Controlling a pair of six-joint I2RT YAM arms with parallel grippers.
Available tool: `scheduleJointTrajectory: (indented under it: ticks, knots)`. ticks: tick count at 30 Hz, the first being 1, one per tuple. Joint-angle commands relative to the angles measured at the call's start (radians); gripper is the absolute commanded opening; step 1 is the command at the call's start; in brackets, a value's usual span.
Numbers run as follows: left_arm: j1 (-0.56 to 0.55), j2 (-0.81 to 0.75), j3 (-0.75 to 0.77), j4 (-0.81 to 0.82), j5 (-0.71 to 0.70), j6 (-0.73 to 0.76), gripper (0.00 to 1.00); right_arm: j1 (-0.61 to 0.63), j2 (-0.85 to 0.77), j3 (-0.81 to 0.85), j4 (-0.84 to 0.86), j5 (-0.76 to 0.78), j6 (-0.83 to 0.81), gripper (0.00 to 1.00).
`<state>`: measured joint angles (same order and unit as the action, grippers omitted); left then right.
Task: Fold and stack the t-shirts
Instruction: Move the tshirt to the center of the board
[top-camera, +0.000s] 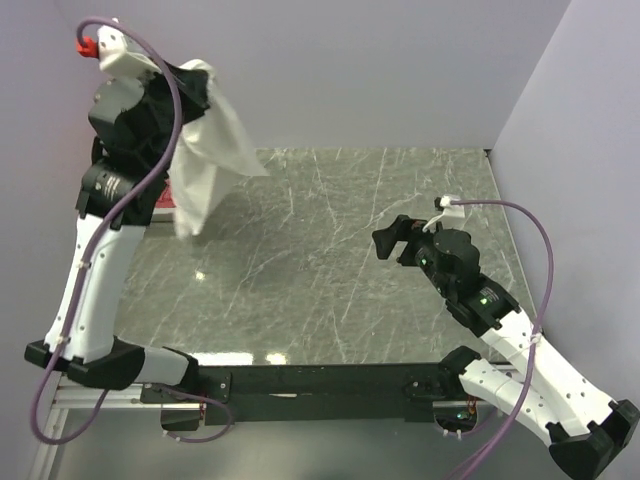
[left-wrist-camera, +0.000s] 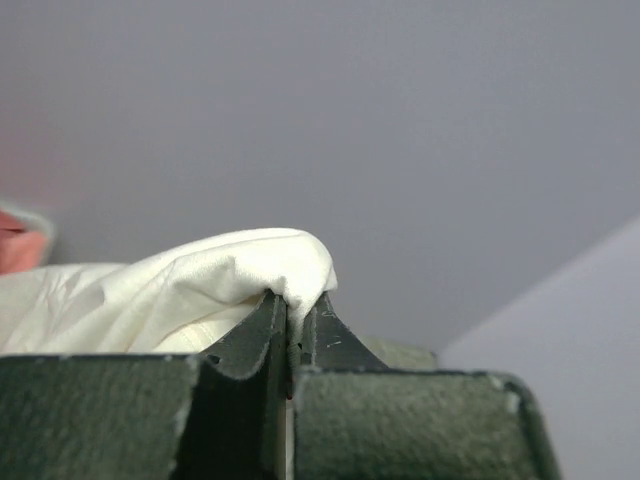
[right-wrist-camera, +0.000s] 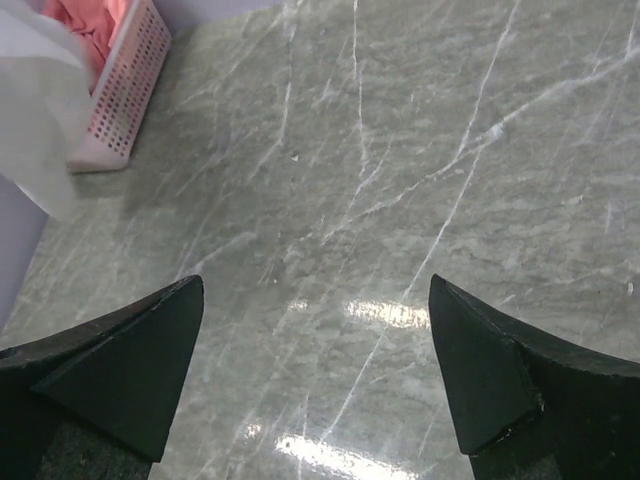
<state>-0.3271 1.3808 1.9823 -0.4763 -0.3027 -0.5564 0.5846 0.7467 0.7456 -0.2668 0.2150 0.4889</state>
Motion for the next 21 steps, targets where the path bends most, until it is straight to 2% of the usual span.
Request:
scheduleJointTrajectory:
  ticks: [1,4,7,11,12,14,15,16,17,18,19,20,21]
  knots:
    - [-0.105,-0.049,-0.03,0.13,0.008,0.03,0.0,0.003,-0.01,0.058,0.021,0.011,-0.013,0.99]
    - [-0.255,-0.011,-0.045,0.139,-0.013,0.036,0.0,0.003,-0.023,0.058,0.014,0.023,-0.012,0.99]
    - [-0.347,0.05,-0.074,0.174,-0.001,0.027,0.0,0.001,-0.036,0.051,0.009,0.037,-0.006,0.99]
    - [-0.372,0.196,-0.027,0.162,0.12,-0.049,0.0,0.001,-0.032,0.041,-0.002,0.056,0.008,0.99]
    - [-0.372,0.278,-0.004,0.139,0.157,-0.071,0.0,0.001,-0.03,0.041,-0.006,0.063,0.011,0.98]
    - [-0.371,0.386,0.118,0.107,0.21,-0.08,0.0,0.001,-0.023,0.04,-0.02,0.087,0.025,0.98]
    - [-0.369,0.517,0.181,0.078,0.246,-0.082,0.0,0.001,-0.021,0.035,-0.025,0.095,0.028,0.98]
    - [-0.369,0.587,0.253,0.017,0.293,-0.082,0.04,0.003,-0.014,0.035,-0.031,0.115,0.036,0.98]
    - [-0.366,0.659,0.411,-0.033,0.324,-0.08,0.12,0.001,-0.009,0.037,-0.04,0.124,0.04,0.97]
    - [-0.36,0.781,0.49,-0.074,0.347,-0.089,0.22,0.001,-0.004,0.044,-0.052,0.138,0.045,0.97]
    - [-0.345,0.819,0.545,-0.122,0.37,-0.095,0.44,0.0,0.009,0.047,-0.078,0.152,0.053,0.96]
    - [-0.334,0.833,0.547,-0.116,0.376,-0.103,0.55,0.001,0.017,0.051,-0.09,0.176,0.054,0.96]
    - [-0.326,0.789,0.493,-0.092,0.378,-0.117,0.61,0.0,0.029,0.051,-0.1,0.185,0.056,0.96]
